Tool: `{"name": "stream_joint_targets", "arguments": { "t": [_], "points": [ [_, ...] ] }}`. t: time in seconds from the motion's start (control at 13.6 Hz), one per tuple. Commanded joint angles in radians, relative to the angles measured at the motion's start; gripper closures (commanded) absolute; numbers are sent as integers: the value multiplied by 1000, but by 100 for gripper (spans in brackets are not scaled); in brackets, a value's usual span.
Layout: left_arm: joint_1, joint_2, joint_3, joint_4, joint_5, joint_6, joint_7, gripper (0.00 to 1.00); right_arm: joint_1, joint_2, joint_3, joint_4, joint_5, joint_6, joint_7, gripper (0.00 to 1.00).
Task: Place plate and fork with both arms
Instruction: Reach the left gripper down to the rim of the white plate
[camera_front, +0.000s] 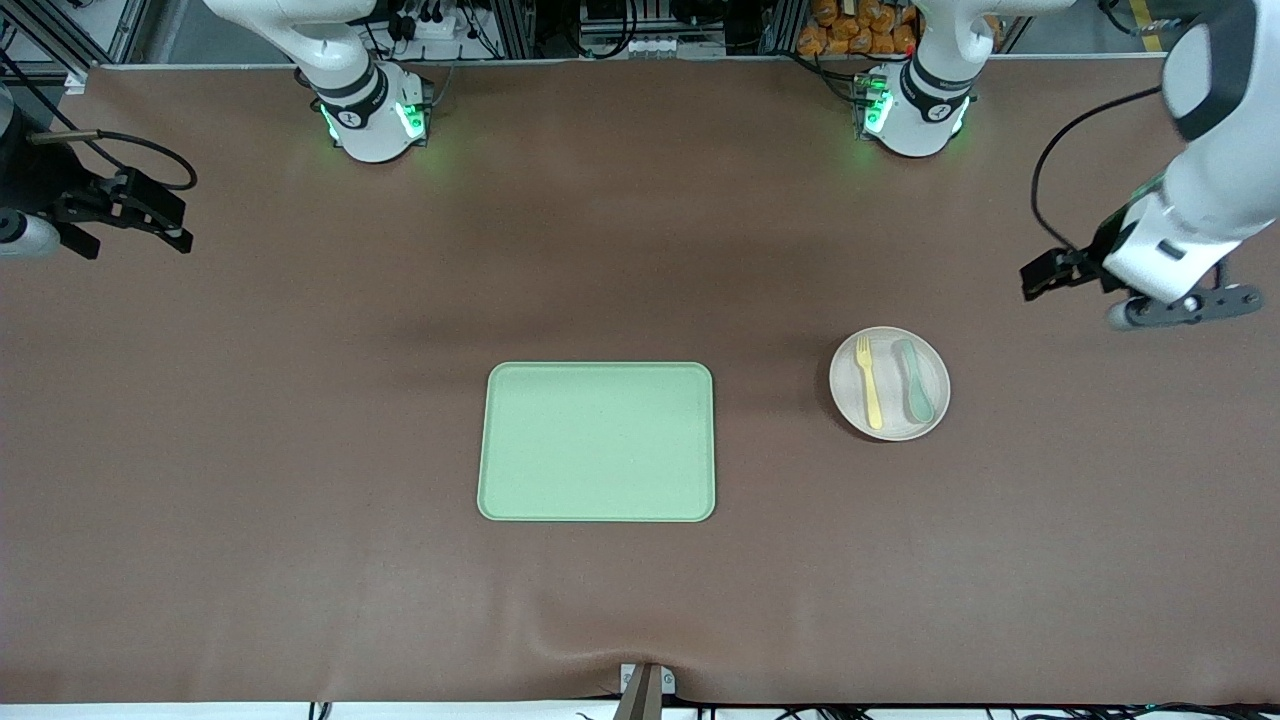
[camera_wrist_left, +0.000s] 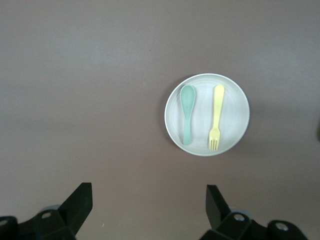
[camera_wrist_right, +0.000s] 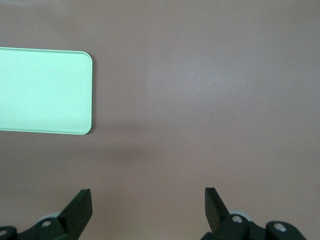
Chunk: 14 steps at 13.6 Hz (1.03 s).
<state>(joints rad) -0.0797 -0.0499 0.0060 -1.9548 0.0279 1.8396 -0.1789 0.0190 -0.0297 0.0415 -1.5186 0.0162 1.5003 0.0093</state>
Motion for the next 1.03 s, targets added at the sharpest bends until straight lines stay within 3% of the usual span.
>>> {"name": "stream_joint_targets", "arguments": {
  "t": [0.0,0.29,0.51,0.96],
  "points": [
    [20,-31,-3,-157,-3,156,1,0,-8,-29,5,-29,14,9,-14,0],
    [29,40,-4,-263,-16,341,-7,0,-10,-29,5,-29,13,5,-12,0],
    [50,119,-6,-311,-68,487,-24,6,-7,-29,5,-29,14,5,-12,0],
    [54,255,-7,-334,-149,633,-24,35,-4,-29,5,-29,14,9,-12,0]
  ]
}}
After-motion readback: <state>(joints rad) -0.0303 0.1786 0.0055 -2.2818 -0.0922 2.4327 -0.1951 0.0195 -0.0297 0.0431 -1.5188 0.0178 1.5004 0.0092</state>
